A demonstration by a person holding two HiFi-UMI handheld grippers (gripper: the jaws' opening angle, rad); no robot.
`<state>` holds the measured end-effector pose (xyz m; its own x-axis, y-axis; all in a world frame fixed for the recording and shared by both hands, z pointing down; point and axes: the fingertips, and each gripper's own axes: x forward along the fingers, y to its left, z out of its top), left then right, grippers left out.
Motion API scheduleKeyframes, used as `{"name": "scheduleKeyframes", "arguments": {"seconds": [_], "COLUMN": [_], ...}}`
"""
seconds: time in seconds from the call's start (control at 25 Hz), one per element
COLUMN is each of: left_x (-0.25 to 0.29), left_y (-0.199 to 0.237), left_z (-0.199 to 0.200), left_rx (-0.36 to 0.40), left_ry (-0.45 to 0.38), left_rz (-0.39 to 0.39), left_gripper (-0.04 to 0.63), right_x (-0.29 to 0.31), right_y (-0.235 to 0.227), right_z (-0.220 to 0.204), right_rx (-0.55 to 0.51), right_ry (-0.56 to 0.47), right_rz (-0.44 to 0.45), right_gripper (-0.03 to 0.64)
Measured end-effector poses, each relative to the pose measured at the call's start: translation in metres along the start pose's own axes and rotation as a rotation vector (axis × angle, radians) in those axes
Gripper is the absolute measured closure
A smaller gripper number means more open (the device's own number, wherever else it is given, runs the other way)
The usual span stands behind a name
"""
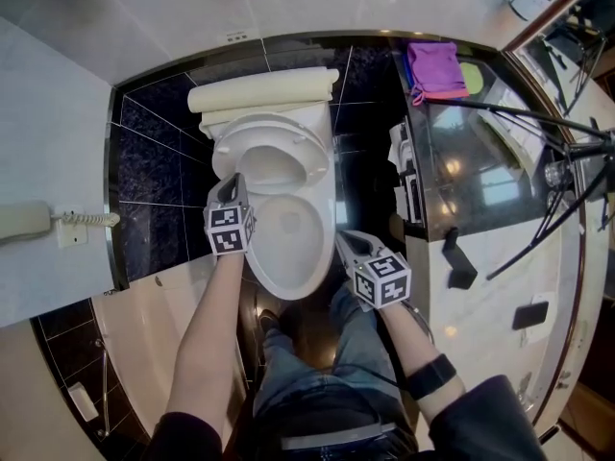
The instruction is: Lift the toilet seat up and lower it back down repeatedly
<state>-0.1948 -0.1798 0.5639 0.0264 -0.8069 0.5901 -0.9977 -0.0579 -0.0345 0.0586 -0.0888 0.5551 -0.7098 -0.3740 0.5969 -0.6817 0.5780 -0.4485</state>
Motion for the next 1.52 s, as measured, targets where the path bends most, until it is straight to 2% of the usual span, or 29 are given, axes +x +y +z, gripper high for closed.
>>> {"name": "scheduleKeyframes", "arguments": {"seconds": [0.36,0.88,1.16,1.52], "left_x": [-0.082,-0.232,-0.294,-0.330], "left_y": [-0.027,-0.029,-0.010,-0.003], "left_z": [0.014,0.033,0.011,-0.014], "left_rx": [0.043,0.024,-0.013,-0.035], "left_ry": [-0.034,-0.150,-0.188,-0.171], "left_rz": [-0.077,-0.136,-0.123,-0.155], "left_gripper": [0.600,0.600,0.600,0.601], "right_x": [-0.025,-0.082,-0.106,-0.120], "right_y": [0.019,0.071,0.099,0.127], "right_z": [0.021,0.041,0.028,0.016], "right_rx": [-0.115,-0.252,-0.282,-0.286], "right_ry": [-0.018,-0.076,-0.085,-0.111], "right_rz": [-0.068,-0.178,-0.216,-0.244], "right_gripper": [0.600,0.600,0.600,0.600]}}
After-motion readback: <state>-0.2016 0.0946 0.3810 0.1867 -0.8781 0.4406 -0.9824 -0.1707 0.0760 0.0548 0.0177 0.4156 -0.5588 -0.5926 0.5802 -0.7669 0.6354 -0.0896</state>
